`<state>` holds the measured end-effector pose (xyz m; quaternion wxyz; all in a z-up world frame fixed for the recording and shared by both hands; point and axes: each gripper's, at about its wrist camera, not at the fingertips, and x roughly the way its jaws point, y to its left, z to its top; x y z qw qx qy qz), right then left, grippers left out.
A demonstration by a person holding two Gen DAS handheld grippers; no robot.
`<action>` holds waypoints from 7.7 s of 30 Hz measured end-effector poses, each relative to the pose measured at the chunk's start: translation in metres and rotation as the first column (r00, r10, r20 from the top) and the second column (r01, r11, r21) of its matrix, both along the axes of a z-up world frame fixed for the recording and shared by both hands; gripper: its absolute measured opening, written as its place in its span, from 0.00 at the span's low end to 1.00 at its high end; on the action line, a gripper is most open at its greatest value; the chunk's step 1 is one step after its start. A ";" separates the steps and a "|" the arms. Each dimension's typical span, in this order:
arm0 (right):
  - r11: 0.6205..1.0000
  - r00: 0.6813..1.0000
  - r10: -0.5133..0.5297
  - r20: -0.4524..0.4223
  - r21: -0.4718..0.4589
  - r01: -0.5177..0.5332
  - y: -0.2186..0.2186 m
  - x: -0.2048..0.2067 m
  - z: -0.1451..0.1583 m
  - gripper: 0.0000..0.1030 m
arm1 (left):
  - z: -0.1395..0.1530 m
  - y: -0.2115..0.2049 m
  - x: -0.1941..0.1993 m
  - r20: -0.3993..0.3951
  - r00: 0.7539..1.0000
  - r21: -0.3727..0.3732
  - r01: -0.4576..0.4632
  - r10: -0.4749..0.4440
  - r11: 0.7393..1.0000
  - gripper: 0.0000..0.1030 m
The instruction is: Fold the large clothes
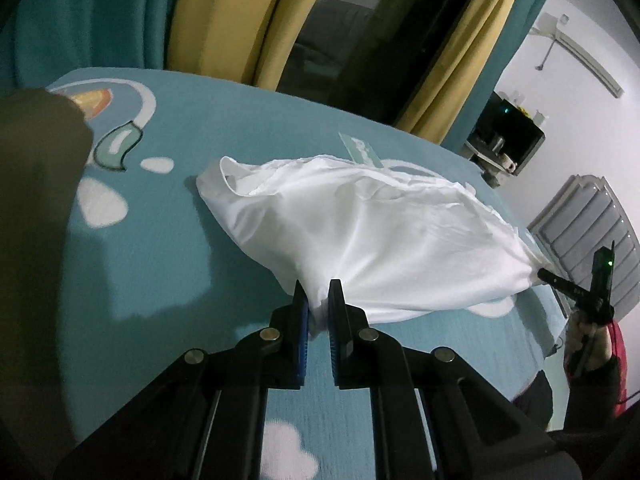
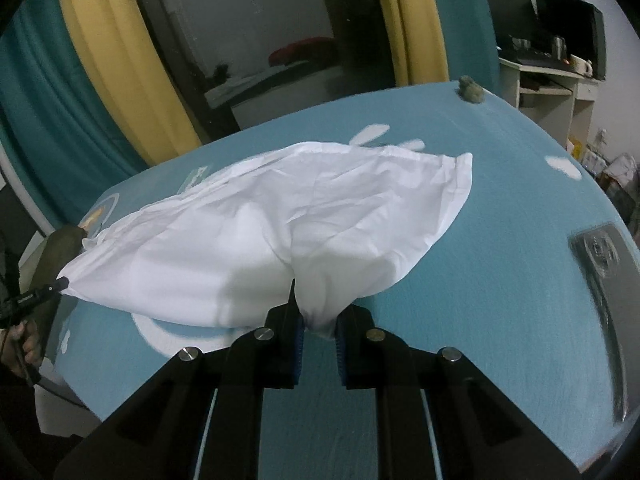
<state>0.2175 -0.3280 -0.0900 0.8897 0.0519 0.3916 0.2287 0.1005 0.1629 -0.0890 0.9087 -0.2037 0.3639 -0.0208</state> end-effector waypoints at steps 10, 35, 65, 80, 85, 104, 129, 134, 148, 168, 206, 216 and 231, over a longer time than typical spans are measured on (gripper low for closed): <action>0.996 0.999 0.022 -0.027 -0.083 -0.024 -0.008 -0.030 -0.011 0.13 | -0.011 -0.005 -0.027 -0.092 0.995 0.026 0.039 -0.037 0.999 0.09; 1.000 0.999 0.010 0.037 0.009 -0.010 0.026 -0.012 0.016 0.57 | -0.006 -0.017 0.123 -0.195 0.961 0.101 0.221 -0.199 0.970 0.27; 0.996 0.999 0.037 -0.032 -0.075 -0.039 0.068 0.027 0.001 0.62 | -0.008 -0.049 0.201 -0.292 0.892 0.387 0.439 -0.344 0.811 0.27; 0.997 0.998 0.025 -0.051 -0.072 -0.029 0.067 0.029 -0.008 0.64 | -0.010 -0.046 0.220 -0.232 0.932 0.498 0.360 -0.279 0.789 0.00; 0.997 0.999 0.022 -0.050 -0.076 -0.026 0.065 0.028 -0.007 0.65 | 0.008 -0.040 0.221 -0.156 0.956 0.474 0.294 -0.250 0.830 0.00; 0.903 0.963 0.271 -0.004 -0.344 -0.256 0.115 0.152 0.009 0.66 | -0.011 -0.059 0.203 -0.255 0.885 0.465 0.466 -0.390 0.753 0.41; 0.913 0.970 0.244 -0.016 -0.334 -0.235 0.110 0.162 0.002 0.66 | -0.008 -0.101 0.224 -0.305 0.789 0.483 0.611 -0.534 0.627 0.06; 0.918 0.970 0.243 -0.013 -0.321 -0.235 0.106 0.159 0.002 0.66 | -0.001 -0.098 0.225 -0.262 0.828 0.528 0.553 -0.496 0.644 0.03; 0.927 0.982 0.188 -0.027 -0.326 -0.186 0.094 0.164 -0.007 0.66 | -0.007 -0.052 0.272 -0.258 0.910 0.423 0.409 -0.325 0.808 0.26; 0.927 0.995 0.093 0.023 -0.368 -0.078 0.079 0.178 0.002 0.66 | 0.028 0.049 0.187 -0.100 0.995 0.412 0.051 -0.010 0.910 0.36; 0.952 0.999 0.028 0.043 -0.305 -0.013 0.096 0.005 -0.007 0.80 | 0.014 0.063 0.093 -0.075 0.972 0.375 -0.179 0.223 0.910 0.22; 0.961 0.992 0.066 0.106 -0.276 -0.035 0.097 -0.025 0.011 0.80 | 0.013 -0.034 0.041 -0.034 0.998 0.148 -0.046 0.052 0.988 0.46; 0.960 0.998 0.003 0.070 -0.280 0.016 0.059 -0.044 -0.011 0.80 | -0.017 -0.093 0.019 -0.087 0.995 0.393 -0.011 0.049 0.920 0.46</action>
